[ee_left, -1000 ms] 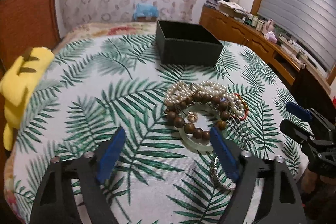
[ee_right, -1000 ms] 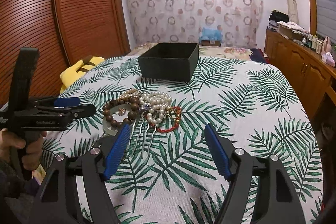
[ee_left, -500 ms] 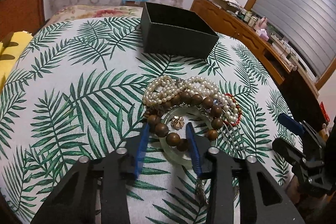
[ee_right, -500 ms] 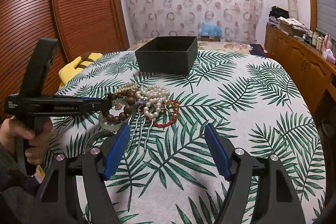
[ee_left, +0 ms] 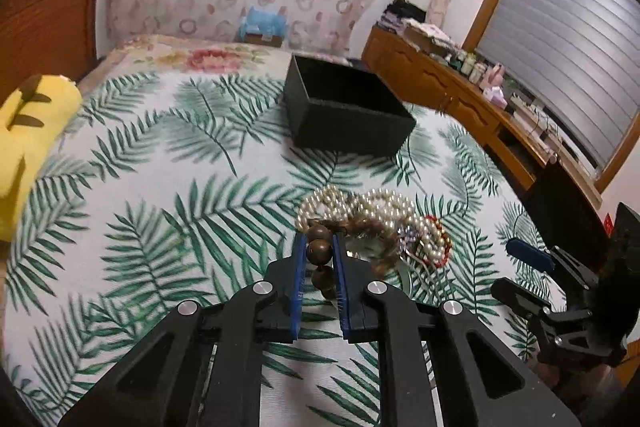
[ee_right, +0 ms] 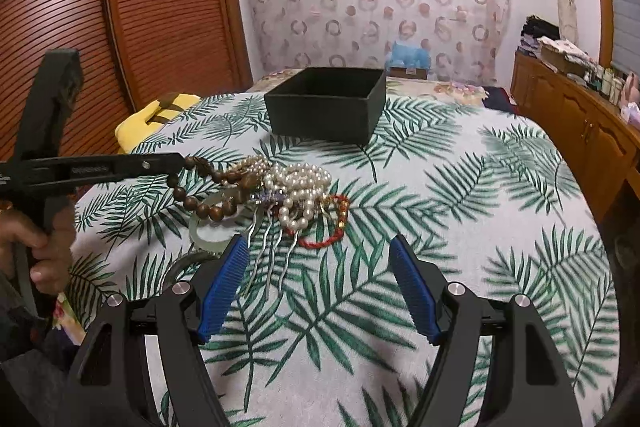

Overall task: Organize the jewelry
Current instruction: 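Grasp the brown wooden bead bracelet with the left tool while the right tool grasps the pearl necklace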

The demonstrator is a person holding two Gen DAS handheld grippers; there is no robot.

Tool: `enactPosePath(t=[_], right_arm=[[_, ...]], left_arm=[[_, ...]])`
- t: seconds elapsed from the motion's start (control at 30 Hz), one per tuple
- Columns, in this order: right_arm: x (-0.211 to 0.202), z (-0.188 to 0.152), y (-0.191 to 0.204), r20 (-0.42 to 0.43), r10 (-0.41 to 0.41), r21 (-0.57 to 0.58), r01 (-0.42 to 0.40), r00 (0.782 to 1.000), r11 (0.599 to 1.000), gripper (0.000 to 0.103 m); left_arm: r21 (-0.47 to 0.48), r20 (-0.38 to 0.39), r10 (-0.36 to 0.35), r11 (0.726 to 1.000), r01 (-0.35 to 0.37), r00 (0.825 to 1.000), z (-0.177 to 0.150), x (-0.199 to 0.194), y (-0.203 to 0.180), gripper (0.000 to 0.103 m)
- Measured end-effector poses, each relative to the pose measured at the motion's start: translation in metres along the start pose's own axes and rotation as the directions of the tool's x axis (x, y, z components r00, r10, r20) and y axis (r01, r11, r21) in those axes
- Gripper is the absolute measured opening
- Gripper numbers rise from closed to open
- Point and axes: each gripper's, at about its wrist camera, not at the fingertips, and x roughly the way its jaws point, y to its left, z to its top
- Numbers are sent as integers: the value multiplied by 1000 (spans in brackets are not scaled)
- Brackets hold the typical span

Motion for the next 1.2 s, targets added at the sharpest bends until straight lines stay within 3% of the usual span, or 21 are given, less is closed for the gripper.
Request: enactPosePath(t=[0.43, 0.77, 1.2], right_arm=[[13, 12, -12, -32, 0, -17, 0, 999, 1000, 58], [45, 26, 0, -99, 62, -57, -67, 993, 996, 28], [79, 32, -8, -203, 122, 10, -123, 972, 992, 21]], left_arm=[[48, 119, 32, 998, -38, 992, 5, -41, -2, 12], [82, 157, 30, 996, -43, 987, 3, -53, -15, 12], [83, 153, 30, 996, -43, 988, 2, -53, -13, 12]])
